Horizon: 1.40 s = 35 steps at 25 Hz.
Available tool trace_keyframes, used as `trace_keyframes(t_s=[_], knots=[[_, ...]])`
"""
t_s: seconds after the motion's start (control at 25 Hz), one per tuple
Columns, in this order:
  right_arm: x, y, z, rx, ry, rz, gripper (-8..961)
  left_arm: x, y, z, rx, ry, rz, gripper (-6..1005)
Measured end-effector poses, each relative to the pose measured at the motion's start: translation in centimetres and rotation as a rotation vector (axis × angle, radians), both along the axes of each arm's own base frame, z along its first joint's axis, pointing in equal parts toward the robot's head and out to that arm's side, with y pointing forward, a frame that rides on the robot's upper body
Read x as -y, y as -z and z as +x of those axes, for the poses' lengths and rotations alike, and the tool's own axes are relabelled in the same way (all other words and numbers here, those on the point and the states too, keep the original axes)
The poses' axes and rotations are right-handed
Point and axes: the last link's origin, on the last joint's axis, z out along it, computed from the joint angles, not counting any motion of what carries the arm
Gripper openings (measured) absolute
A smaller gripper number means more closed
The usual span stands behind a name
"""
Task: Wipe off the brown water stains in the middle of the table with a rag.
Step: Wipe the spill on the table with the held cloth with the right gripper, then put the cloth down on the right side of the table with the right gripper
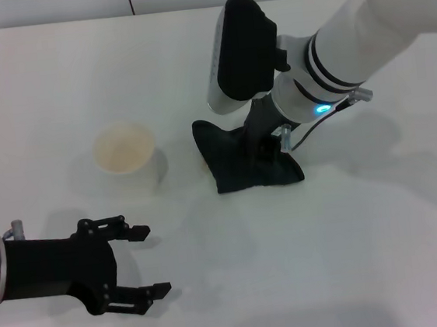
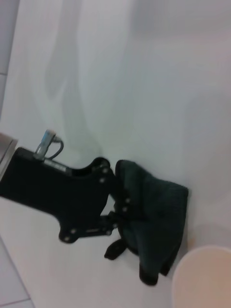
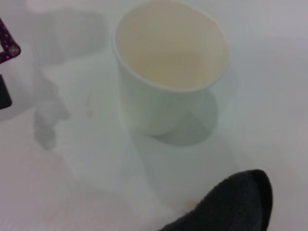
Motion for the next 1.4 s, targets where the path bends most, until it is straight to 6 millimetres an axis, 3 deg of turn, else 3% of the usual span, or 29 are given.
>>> trace_keyframes(t_s=[0.24,0.4,0.96,1.12,1.4], knots=[[1.8,-0.3,0.1,-0.035,0.013,-0.042,57,-0.1,-0.1,0.0,0.055,0.013,0.036,894],[2.6,-2.3,0.5,-0.074,0.040,-0.052,56,-0.1,-0.3,-0.1,0.074,0.014,0.052,894],[3.4,-9.0,6.5,-0.105,0.177,-0.018,57,-0.2,-0.9,-1.5,0.185,0.009,0.151,894],[3.7,-9.6,7.8,-0.122,0.204,-0.017,57,-0.2,-0.9,-1.6,0.190,0.006,0.155,894],[4.0,-9.0,8.4,-0.133,0.205,-0.055,67,-0.4,-0.9,-1.5,0.186,0.000,0.147,894]])
